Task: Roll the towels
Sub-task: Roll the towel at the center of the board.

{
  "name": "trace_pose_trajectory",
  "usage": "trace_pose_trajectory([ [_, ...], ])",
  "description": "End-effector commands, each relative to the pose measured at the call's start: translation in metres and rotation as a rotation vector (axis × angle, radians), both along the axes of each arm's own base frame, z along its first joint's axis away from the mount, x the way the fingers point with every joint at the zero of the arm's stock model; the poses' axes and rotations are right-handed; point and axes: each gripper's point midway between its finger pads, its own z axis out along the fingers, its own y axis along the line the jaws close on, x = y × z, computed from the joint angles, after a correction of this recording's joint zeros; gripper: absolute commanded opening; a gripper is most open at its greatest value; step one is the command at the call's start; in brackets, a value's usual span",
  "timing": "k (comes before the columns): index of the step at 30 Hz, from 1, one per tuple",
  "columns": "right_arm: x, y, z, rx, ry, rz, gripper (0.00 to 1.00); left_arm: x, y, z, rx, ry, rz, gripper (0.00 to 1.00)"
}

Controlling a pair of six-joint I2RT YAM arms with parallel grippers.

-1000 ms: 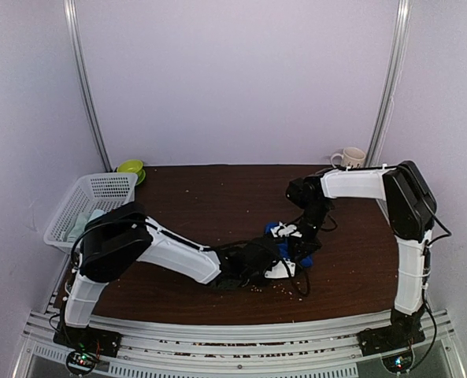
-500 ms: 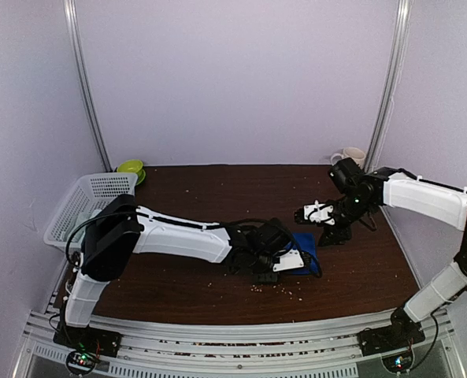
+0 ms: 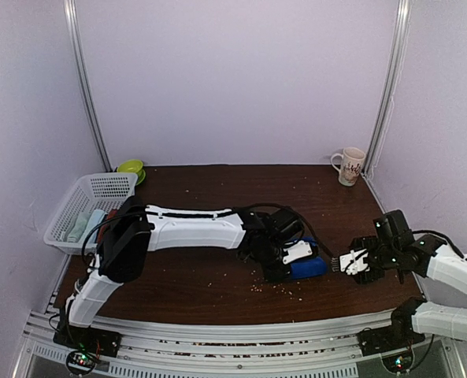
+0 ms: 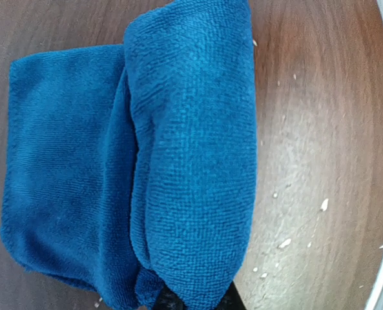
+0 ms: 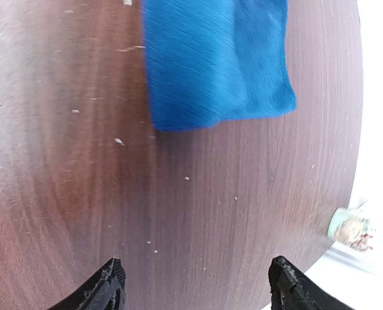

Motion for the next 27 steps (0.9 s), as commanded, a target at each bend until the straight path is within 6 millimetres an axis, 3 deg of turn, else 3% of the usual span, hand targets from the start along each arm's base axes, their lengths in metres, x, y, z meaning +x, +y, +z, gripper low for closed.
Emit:
trace_pose_trajectory([
  [1, -0.010, 0.012, 0.004, 0.010, -0.081, 0.162, 0.76, -0.015, 0.017, -0.041, 0.061, 0.330, 0.105, 0.00],
  [4, -0.028, 0.025, 0.002, 0.062, -0.094, 0.278, 0.78, -0.009, 0.019, -0.048, 0.047, 0.411, 0.138, 0.00],
  [8, -0.032, 0.042, 0.003, 0.138, -0.076, 0.330, 0.78, -0.003, 0.019, -0.051, 0.031, 0.470, 0.172, 0.00],
  [21, -0.014, 0.106, -0.003, 0.110, -0.339, 0.387, 0.80, 0.006, 0.020, -0.057, 0.048, 0.505, 0.240, 0.00],
  [27, 0.019, 0.127, -0.002, 0.077, -0.352, 0.287, 0.73, 0.006, 0.023, -0.059, 0.064, 0.499, 0.246, 0.00],
])
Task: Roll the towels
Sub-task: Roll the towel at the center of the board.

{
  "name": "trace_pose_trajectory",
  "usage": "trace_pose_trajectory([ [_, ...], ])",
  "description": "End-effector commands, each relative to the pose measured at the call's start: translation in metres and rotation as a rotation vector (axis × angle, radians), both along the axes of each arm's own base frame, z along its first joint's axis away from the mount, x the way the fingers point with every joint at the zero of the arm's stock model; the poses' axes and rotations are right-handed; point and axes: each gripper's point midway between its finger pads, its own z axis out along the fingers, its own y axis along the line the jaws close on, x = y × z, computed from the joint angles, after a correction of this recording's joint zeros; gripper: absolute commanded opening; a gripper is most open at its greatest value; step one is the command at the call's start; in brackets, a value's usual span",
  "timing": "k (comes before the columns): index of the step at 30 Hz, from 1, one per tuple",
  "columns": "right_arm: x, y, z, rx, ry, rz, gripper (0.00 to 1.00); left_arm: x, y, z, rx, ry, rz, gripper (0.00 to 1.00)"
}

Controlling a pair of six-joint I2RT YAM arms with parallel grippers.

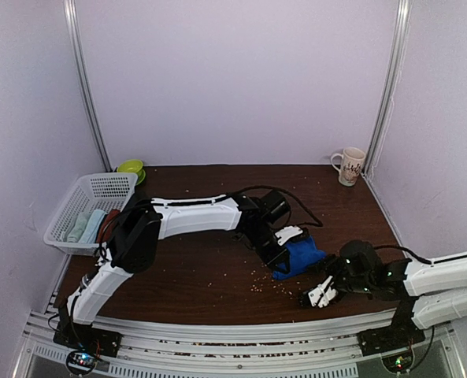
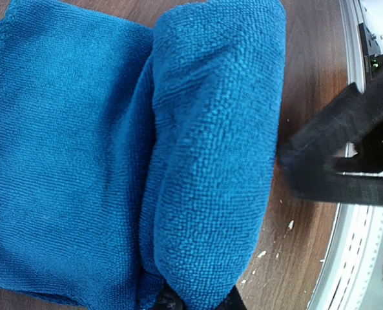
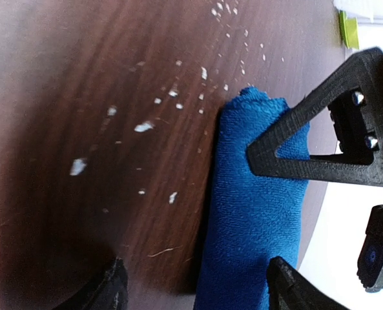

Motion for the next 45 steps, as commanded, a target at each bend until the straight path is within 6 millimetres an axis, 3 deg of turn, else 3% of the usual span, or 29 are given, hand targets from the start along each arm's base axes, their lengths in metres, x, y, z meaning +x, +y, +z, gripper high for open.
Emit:
trace_pose_trajectory([
  [1, 0.046, 0.018, 0.036, 0.084, -0.132, -0.152, 0.72, -0.007, 0.030, -0.059, 0.181, 0.052, 0.031, 0.00],
  [11, 0.056, 0.026, 0.023, 0.035, -0.154, -0.165, 0.69, -0.009, 0.032, -0.055, 0.183, 0.048, 0.007, 0.00],
  [15, 0.059, 0.026, 0.008, -0.025, -0.105, -0.181, 0.56, -0.009, 0.034, -0.054, 0.187, 0.041, -0.002, 0.00],
  [21, 0.060, 0.025, 0.000, -0.054, -0.065, -0.212, 0.17, -0.008, 0.036, -0.051, 0.192, 0.026, -0.007, 0.04],
  [24, 0.057, 0.021, -0.004, -0.059, -0.045, -0.219, 0.05, -0.003, 0.038, -0.044, 0.196, -0.013, -0.001, 0.21],
  [29, 0.052, 0.012, -0.015, -0.053, 0.038, -0.234, 0.00, 0.012, 0.045, -0.010, 0.134, -0.145, 0.051, 0.50],
  [34, 0.053, 0.013, -0.013, -0.023, 0.156, -0.243, 0.00, 0.032, 0.058, 0.037, 0.042, -0.351, 0.116, 0.57],
  [37, 0.048, 0.016, -0.012, -0.025, 0.259, -0.224, 0.00, 0.045, 0.078, 0.051, 0.031, -0.511, 0.154, 0.64],
  [45, 0.043, 0.013, -0.025, -0.124, 0.551, -0.239, 0.00, 0.048, 0.108, 0.094, -0.094, -0.864, 0.218, 0.89],
])
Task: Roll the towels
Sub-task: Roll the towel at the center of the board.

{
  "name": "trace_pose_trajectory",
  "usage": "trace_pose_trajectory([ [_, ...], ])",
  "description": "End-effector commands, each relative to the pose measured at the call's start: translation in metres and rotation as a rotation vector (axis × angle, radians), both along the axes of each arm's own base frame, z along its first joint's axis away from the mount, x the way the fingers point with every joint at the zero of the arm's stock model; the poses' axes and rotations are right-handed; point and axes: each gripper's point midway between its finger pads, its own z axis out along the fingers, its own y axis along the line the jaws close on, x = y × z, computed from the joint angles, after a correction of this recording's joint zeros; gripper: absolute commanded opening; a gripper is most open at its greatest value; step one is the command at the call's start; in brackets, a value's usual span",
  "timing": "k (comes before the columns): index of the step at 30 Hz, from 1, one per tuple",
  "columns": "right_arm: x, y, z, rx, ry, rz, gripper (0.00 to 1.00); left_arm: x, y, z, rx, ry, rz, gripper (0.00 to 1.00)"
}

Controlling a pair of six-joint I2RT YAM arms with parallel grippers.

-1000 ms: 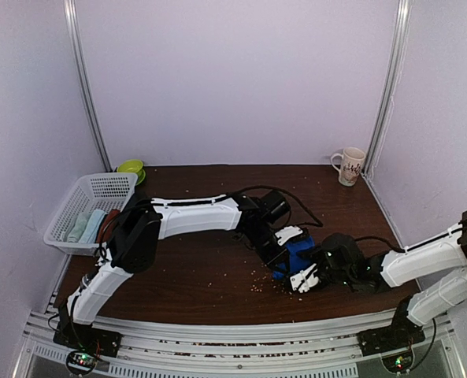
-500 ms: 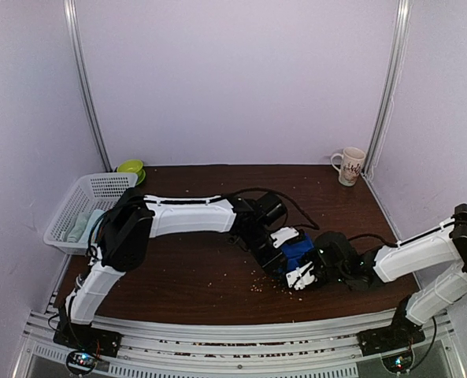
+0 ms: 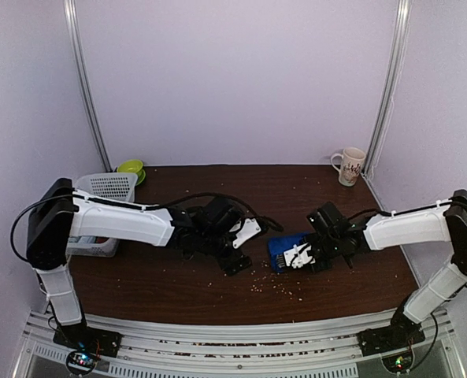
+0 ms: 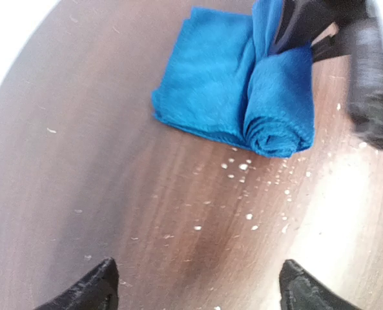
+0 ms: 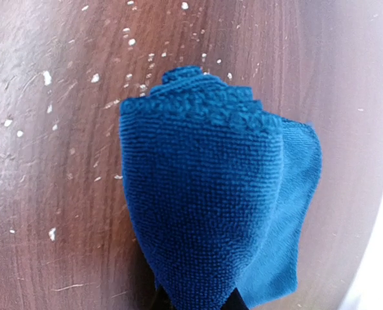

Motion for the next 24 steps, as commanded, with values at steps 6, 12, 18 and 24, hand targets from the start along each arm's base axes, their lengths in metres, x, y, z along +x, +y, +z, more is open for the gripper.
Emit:
trace_pose_trajectory([
  [6, -0.032, -0.013, -0.034, -0.118, 0.446, -0.027, 0.00, 0.014, -0.002, 0.048, -0.094, -0.483, 0.014, 0.89],
  [12, -0.032, -0.009, -0.039, -0.144, 0.652, -0.058, 0.00, -0.008, -0.015, 0.038, -0.032, -0.703, -0.063, 0.90],
  [18, -0.030, -0.007, -0.044, -0.163, 0.839, -0.096, 0.00, -0.027, -0.028, 0.029, -0.027, -0.811, -0.166, 0.90],
  [24, -0.028, -0.007, -0.048, -0.187, 0.916, -0.113, 0.00, -0.032, -0.051, 0.012, 0.036, -0.874, -0.228, 0.91],
])
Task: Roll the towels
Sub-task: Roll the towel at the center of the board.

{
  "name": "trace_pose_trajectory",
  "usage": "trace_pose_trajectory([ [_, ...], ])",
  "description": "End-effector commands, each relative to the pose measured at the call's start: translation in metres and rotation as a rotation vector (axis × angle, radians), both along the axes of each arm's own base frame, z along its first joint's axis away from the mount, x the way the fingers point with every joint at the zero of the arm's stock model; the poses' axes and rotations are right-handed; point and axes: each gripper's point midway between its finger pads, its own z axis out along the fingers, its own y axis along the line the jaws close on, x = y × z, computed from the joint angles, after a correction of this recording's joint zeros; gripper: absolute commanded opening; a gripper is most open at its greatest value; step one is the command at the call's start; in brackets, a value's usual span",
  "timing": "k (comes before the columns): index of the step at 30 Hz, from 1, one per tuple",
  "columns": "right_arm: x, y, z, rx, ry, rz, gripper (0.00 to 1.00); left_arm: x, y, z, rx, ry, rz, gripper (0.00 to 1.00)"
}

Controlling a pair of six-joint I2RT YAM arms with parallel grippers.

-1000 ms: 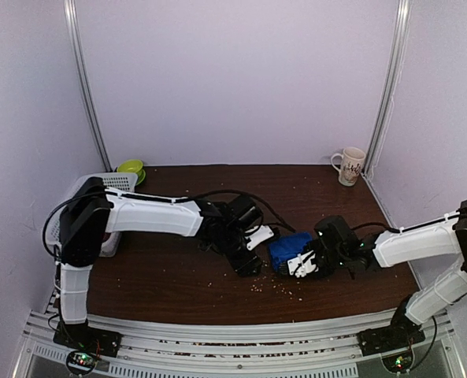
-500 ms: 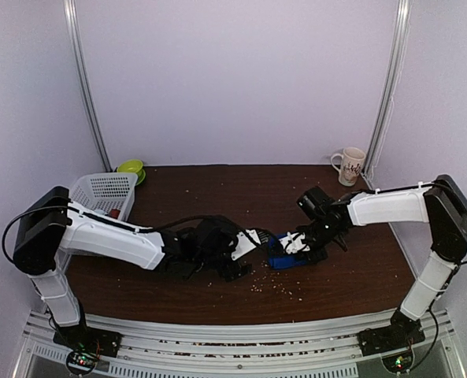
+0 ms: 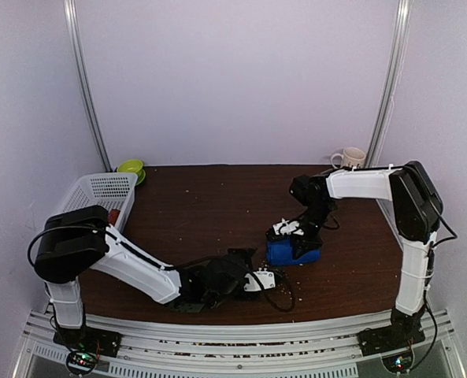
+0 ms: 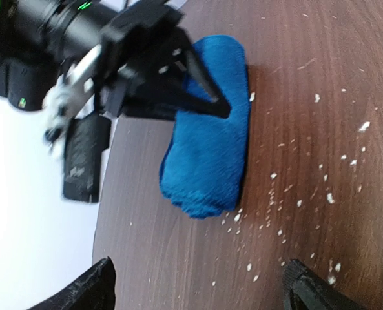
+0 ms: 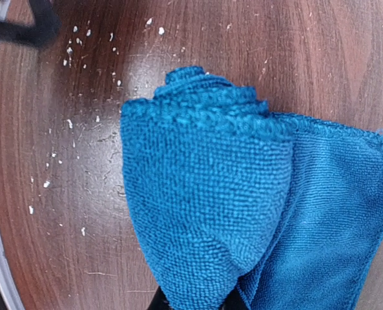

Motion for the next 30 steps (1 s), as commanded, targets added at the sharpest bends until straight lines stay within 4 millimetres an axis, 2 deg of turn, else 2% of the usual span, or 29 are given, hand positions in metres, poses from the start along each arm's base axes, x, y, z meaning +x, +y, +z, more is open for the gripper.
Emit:
trace_pose_trajectory([
  [1, -0.050, -0.019, -0.041, -0.136, 0.279, 0.007, 0.00, 0.004, -0.026, 0.013, -0.022, -0.106, -0.021, 0.91],
  [8, -0.055, -0.016, -0.043, -0.133, 0.328, 0.017, 0.00, 0.008, -0.053, -0.006, 0.015, -0.112, -0.048, 0.89],
  [12, -0.061, -0.019, -0.044, -0.132, 0.337, 0.029, 0.00, 0.016, -0.061, -0.021, 0.072, -0.127, -0.024, 0.87],
  [15, -0.064, -0.021, -0.042, -0.133, 0.340, 0.041, 0.00, 0.020, -0.062, -0.035, 0.112, -0.115, -0.018, 0.84],
  [20, -0.069, -0.025, -0.040, -0.145, 0.340, 0.065, 0.00, 0.027, -0.052, -0.053, 0.176, -0.060, 0.004, 0.76],
  [26, -0.079, -0.024, -0.041, -0.167, 0.347, 0.113, 0.00, 0.024, -0.046, -0.070, 0.245, -0.014, -0.003, 0.56],
  [27, -0.081, -0.023, -0.040, -0.165, 0.350, 0.119, 0.00, 0.023, -0.045, -0.072, 0.256, -0.003, 0.000, 0.51],
  [30, -0.079, -0.020, -0.038, -0.158, 0.344, 0.121, 0.00, 0.018, -0.045, -0.079, 0.286, 0.043, -0.015, 0.26],
])
